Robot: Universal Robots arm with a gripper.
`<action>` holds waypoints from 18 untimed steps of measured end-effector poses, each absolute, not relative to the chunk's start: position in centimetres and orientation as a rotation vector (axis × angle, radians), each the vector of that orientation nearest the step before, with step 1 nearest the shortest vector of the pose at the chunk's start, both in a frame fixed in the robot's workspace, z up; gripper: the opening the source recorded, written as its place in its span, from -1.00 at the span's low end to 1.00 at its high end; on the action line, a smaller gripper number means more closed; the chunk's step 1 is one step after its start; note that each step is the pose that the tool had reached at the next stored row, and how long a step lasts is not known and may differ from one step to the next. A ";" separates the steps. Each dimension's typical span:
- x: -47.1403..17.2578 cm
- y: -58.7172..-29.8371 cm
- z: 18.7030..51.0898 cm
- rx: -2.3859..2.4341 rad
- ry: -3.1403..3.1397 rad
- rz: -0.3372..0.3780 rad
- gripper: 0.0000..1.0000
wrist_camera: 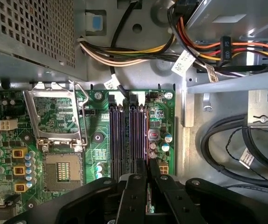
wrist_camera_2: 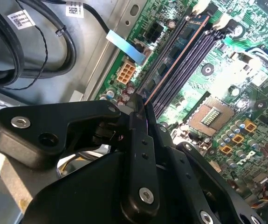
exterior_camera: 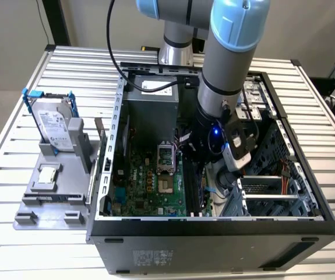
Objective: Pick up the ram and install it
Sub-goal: 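Insert the ram into the slot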
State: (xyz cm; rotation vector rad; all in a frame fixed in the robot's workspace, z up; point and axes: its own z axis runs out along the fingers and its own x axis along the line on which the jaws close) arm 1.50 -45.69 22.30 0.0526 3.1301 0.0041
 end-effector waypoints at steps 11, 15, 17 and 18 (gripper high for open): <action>1.5 -45.7 22.0 0.054 3.130 0.004 -1.00; 1.5 -45.7 22.0 0.060 3.130 0.004 -1.00; 1.4 -45.7 22.0 0.063 3.130 0.004 -1.00; 1.4 -45.7 22.0 0.065 3.130 0.004 -1.00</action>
